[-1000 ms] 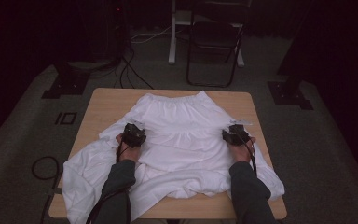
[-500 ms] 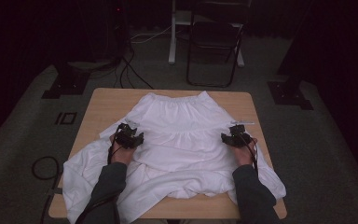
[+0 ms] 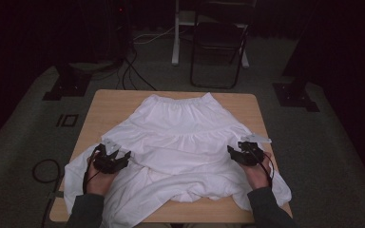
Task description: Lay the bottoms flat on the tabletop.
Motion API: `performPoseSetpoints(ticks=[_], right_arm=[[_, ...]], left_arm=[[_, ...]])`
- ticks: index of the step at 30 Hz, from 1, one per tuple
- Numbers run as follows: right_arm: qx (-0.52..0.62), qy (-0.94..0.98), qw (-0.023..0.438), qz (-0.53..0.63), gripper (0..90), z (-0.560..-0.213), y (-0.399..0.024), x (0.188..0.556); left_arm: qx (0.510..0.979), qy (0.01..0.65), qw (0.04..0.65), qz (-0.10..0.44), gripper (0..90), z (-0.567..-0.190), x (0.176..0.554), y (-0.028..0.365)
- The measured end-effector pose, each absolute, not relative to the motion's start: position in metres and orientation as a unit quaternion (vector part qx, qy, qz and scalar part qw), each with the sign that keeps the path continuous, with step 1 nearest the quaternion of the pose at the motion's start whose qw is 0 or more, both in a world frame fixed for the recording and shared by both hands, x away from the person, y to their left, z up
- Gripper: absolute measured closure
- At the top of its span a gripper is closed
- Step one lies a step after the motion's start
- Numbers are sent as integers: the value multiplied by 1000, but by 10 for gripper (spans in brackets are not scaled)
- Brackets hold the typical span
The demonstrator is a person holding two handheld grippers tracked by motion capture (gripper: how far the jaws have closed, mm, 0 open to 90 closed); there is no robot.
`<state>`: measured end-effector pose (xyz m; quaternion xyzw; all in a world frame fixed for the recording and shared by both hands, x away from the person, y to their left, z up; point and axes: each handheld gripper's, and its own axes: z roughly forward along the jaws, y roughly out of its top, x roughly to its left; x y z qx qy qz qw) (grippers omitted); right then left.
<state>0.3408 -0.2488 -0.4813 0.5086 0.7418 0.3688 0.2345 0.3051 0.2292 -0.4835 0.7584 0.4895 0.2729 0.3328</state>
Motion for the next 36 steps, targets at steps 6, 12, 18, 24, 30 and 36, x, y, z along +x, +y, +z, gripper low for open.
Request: performPoseSetpoints(ticks=[6, 12, 18, 24, 30, 36], right_arm=[[505, 739, 246, 372, 479, -488, -257, 302], [494, 751, 257, 356, 478, -499, -264, 266], [510, 755, 250, 328, 455, -521, -275, 244], [514, 766, 252, 294, 432, -537, -280, 235], [520, 769, 231, 290, 445, -543, -284, 230], [531, 763, 225, 293, 492, -542, -294, 211]], left_arm=[[746, 511, 331, 270, 487, -490, 277, 246], [748, 516, 323, 265, 481, -504, 249, 249], [757, 520, 308, 248, 462, -521, 225, 247], [768, 530, 281, 227, 452, -539, 220, 245], [771, 526, 284, 221, 676, -539, 218, 248], [768, 533, 261, 241, 850, -538, 216, 259]])
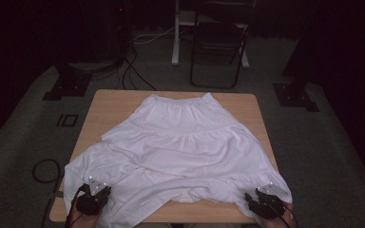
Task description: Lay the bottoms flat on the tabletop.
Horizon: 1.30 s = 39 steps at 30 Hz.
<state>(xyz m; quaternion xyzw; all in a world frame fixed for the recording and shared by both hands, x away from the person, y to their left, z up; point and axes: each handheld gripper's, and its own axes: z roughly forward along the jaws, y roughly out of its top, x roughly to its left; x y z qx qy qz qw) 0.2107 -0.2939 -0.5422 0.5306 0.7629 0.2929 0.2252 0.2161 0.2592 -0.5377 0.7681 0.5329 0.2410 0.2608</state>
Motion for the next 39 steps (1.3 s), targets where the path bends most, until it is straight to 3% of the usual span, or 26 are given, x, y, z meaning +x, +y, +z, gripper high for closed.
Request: performPoseSetpoints(ticks=[9, 15, 22, 29, 31, 33, 34, 36, 39], right_arm=[[560, 746, 231, 277, 527, -541, -322, 177], [556, 733, 233, 315, 499, -527, -323, 172], [546, 734, 240, 324, 479, -523, -313, 191], [566, 737, 209, 304, 449, -544, -309, 214], [560, 741, 216, 300, 515, -544, -306, 212], [551, 750, 216, 297, 645, -543, -304, 209], [548, 752, 215, 296, 720, -542, -303, 206], [545, 757, 212, 290, 803, -541, -304, 199], [550, 758, 200, 290, 824, -540, -309, 185]], left_arm=[[731, 581, 233, 272, 830, -537, 225, 289], [722, 592, 250, 254, 620, -533, 222, 285], [734, 563, 295, 241, 549, -520, 199, 264], [765, 538, 285, 211, 496, -539, 218, 237], [774, 524, 289, 207, 632, -539, 218, 231], [789, 505, 283, 208, 824, -538, 216, 225], [795, 498, 271, 218, 878, -537, 214, 222], [801, 493, 253, 228, 885, -536, 209, 222], [791, 512, 253, 221, 888, -535, 200, 237]])
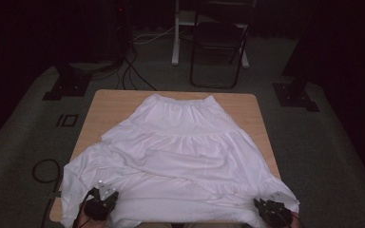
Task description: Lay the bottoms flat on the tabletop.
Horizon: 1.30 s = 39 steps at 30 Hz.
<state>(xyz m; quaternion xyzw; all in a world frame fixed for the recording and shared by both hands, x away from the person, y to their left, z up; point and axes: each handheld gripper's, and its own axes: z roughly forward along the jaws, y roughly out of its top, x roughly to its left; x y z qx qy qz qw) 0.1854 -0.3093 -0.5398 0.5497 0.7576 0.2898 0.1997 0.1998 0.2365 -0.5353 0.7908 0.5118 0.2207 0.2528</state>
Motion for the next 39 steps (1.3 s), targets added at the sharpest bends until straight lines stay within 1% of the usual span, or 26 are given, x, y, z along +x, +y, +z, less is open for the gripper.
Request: performPoseSetpoints(ticks=[4, 6, 8, 9, 10, 11, 13, 14, 16, 17, 20, 23, 26, 29, 32, 33, 34, 35, 38, 39], right_arm=[[557, 757, 185, 287, 833, -538, -316, 167], [558, 760, 167, 288, 833, -536, -317, 160], [551, 767, 161, 287, 824, -533, -314, 156], [544, 768, 166, 293, 790, -530, -312, 156], [541, 767, 173, 299, 720, -527, -311, 156], [535, 764, 183, 311, 659, -524, -311, 157], [535, 749, 195, 339, 576, -517, -310, 163], [538, 743, 202, 343, 543, -515, -311, 167], [539, 739, 218, 341, 504, -515, -310, 177], [542, 738, 221, 336, 489, -516, -310, 181], [556, 735, 225, 317, 470, -529, -310, 199], [559, 738, 218, 309, 463, -538, -308, 207], [561, 738, 213, 309, 467, -545, -308, 208], [557, 739, 216, 312, 490, -546, -310, 207], [558, 735, 219, 318, 508, -547, -311, 206], [557, 735, 220, 318, 512, -547, -311, 206], [558, 734, 222, 319, 516, -547, -311, 206], [557, 733, 223, 319, 521, -548, -311, 206], [557, 731, 225, 322, 546, -548, -313, 206], [558, 730, 225, 323, 556, -548, -313, 205]], left_arm=[[779, 533, 249, 218, 889, -535, 187, 254], [777, 540, 240, 217, 888, -534, 180, 259], [780, 537, 240, 212, 888, -533, 176, 260], [784, 532, 246, 205, 888, -533, 174, 260], [790, 522, 259, 191, 883, -533, 172, 259], [796, 510, 272, 181, 865, -533, 171, 258], [796, 497, 292, 185, 762, -531, 172, 254], [794, 495, 298, 189, 695, -530, 173, 253], [785, 495, 311, 205, 635, -524, 181, 252], [779, 497, 309, 224, 591, -523, 189, 252], [763, 518, 294, 249, 493, -522, 213, 256], [743, 547, 272, 274, 446, -525, 238, 266], [735, 562, 261, 275, 431, -531, 252, 273], [735, 572, 248, 267, 437, -538, 257, 278], [730, 576, 262, 257, 446, -540, 256, 283], [729, 578, 267, 251, 462, -540, 256, 284], [726, 581, 275, 244, 501, -540, 256, 286], [726, 581, 280, 238, 565, -540, 256, 287], [736, 572, 268, 242, 750, -538, 254, 282], [738, 571, 264, 244, 790, -538, 253, 281]])
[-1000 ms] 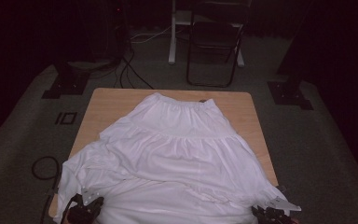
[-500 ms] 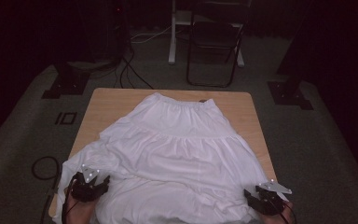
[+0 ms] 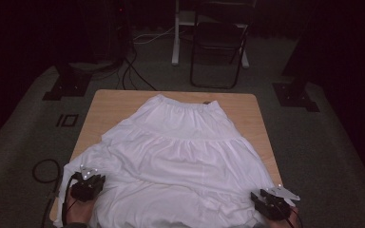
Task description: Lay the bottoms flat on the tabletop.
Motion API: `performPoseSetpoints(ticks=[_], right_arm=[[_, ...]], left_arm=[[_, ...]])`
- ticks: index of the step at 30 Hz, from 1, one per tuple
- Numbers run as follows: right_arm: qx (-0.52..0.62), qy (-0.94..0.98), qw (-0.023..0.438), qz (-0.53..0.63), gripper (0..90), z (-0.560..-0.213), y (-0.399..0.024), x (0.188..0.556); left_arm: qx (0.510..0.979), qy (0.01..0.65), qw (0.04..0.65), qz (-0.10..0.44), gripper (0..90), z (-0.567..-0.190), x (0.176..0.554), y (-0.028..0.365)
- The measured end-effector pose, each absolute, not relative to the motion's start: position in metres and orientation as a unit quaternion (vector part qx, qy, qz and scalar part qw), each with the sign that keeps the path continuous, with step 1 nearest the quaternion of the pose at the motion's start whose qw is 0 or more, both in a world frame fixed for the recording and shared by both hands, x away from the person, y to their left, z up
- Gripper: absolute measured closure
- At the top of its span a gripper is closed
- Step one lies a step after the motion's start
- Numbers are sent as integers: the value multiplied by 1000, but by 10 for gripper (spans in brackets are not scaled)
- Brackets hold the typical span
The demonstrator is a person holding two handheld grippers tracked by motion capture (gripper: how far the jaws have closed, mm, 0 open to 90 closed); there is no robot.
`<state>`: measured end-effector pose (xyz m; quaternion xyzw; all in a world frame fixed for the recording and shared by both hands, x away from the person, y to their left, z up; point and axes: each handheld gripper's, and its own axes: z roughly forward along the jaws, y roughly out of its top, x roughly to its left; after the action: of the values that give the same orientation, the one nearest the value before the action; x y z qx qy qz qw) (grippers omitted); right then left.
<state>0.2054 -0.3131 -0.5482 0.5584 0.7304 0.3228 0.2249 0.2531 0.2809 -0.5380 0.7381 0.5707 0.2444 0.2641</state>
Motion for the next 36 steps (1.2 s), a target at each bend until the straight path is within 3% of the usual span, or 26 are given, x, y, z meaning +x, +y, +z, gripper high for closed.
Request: performPoseSetpoints(ticks=[2, 14, 23, 28, 31, 32, 36], right_arm=[[559, 729, 225, 324, 574, -548, -314, 205], [559, 729, 230, 320, 594, -548, -311, 204], [541, 749, 211, 319, 769, -545, -303, 198], [539, 752, 191, 328, 820, -545, -303, 186], [540, 752, 190, 326, 836, -545, -305, 182], [550, 747, 190, 321, 846, -544, -311, 176], [581, 729, 220, 287, 853, -542, -331, 169]], left_arm=[[740, 571, 257, 245, 840, -537, 250, 279], [728, 591, 267, 223, 884, -537, 202, 304], [725, 602, 248, 226, 887, -536, 168, 311], [749, 587, 207, 226, 885, -531, 155, 300], [764, 559, 237, 217, 826, -528, 160, 288], [765, 554, 241, 222, 717, -527, 162, 283], [759, 543, 263, 245, 607, -518, 178, 274]])
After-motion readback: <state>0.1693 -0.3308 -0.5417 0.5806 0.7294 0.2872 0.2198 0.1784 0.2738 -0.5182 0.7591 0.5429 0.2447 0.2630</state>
